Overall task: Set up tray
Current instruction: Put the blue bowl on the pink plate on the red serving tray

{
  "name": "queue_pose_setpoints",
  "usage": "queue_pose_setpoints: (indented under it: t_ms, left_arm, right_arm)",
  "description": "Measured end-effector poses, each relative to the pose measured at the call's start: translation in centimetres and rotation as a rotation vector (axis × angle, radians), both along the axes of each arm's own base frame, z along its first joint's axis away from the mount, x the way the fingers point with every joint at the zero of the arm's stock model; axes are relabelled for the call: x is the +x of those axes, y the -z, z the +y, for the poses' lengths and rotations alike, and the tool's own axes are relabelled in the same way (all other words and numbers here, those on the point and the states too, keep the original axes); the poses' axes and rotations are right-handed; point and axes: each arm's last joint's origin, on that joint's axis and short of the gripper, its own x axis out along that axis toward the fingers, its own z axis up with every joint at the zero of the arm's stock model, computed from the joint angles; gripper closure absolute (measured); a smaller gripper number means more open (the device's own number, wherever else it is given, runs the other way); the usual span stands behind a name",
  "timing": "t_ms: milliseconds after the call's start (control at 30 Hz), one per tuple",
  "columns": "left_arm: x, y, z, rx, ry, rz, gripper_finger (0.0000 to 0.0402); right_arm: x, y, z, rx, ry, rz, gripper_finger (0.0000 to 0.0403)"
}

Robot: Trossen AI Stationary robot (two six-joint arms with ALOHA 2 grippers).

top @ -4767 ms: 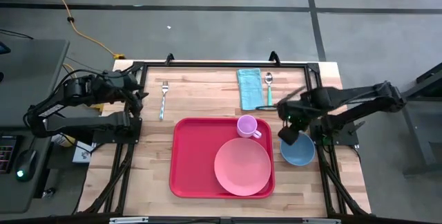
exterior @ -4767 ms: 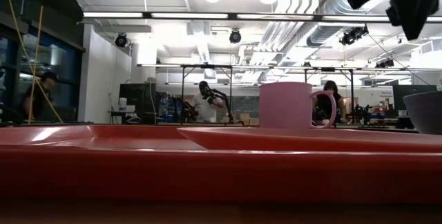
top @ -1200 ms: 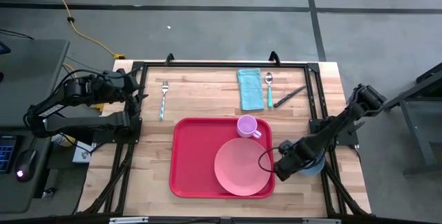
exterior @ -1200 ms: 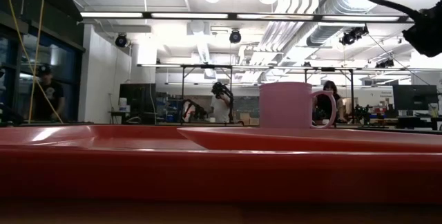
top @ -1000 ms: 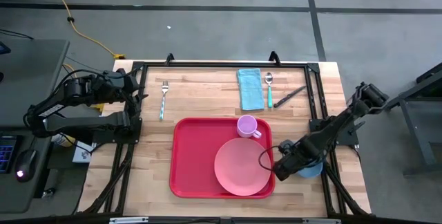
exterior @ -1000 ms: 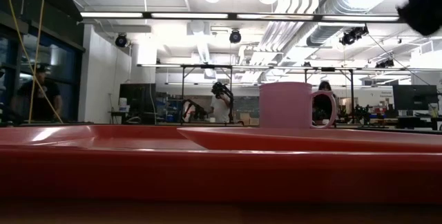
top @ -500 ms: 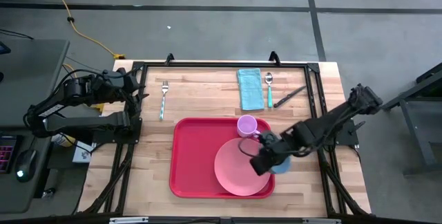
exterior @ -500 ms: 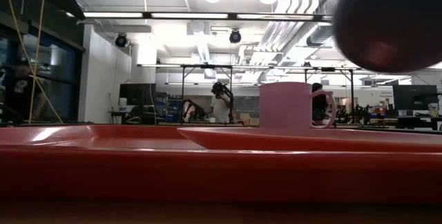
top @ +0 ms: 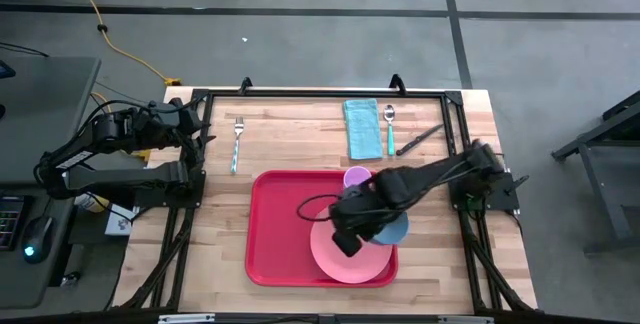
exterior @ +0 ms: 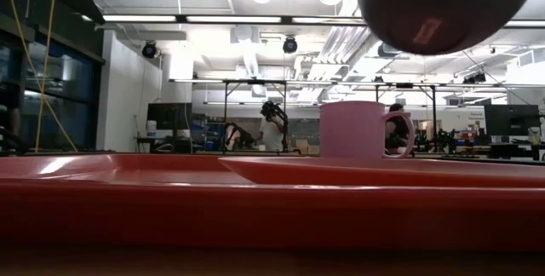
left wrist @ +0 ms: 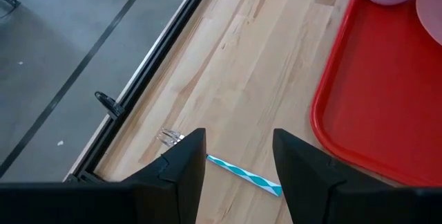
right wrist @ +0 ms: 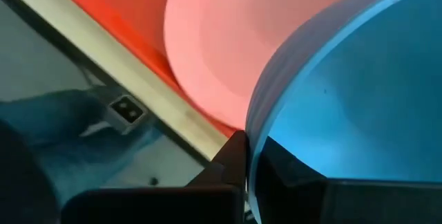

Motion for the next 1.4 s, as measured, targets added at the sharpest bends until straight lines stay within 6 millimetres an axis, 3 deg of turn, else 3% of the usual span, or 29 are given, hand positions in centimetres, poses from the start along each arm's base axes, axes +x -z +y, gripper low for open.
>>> queue_pose_setpoints:
  t_ms: [167, 333, 533, 967, 1200, 1400]
  left_arm:
    - [0.0, 0.0, 0.0, 0.000, 0.000, 0.000, 0.0202]
    - [0.0, 0.0, 0.0, -0.009, 0.009, -0.002, 0.0202]
    - [0.0, 0.0, -0.1, -0.018, 0.020, -0.005, 0.0202]
    - [0.1, 0.0, -0.2, -0.066, 0.054, -0.023, 0.0202]
    - [0.2, 0.0, -0.3, -0.089, 0.064, -0.035, 0.0202]
    - [0.2, 0.0, -0.3, -0.083, 0.069, -0.032, 0.0202]
  right_arm:
    - [2.9, 3.2, 0.5, -0.064, -0.081, 0.044, 0.0403]
    - [4.4, 6.5, 1.1, -0.090, -0.122, 0.114, 0.0403]
    - [5.1, 7.6, 1.8, -0.080, -0.136, 0.098, 0.0403]
    - [4.4, 8.0, 4.3, -0.114, -0.121, 0.069, 0.0403]
    - [3.4, 10.1, 7.4, -0.143, -0.053, 0.047, 0.0403]
    - [2.7, 12.5, 8.3, -0.165, -0.023, 0.076, 0.0403]
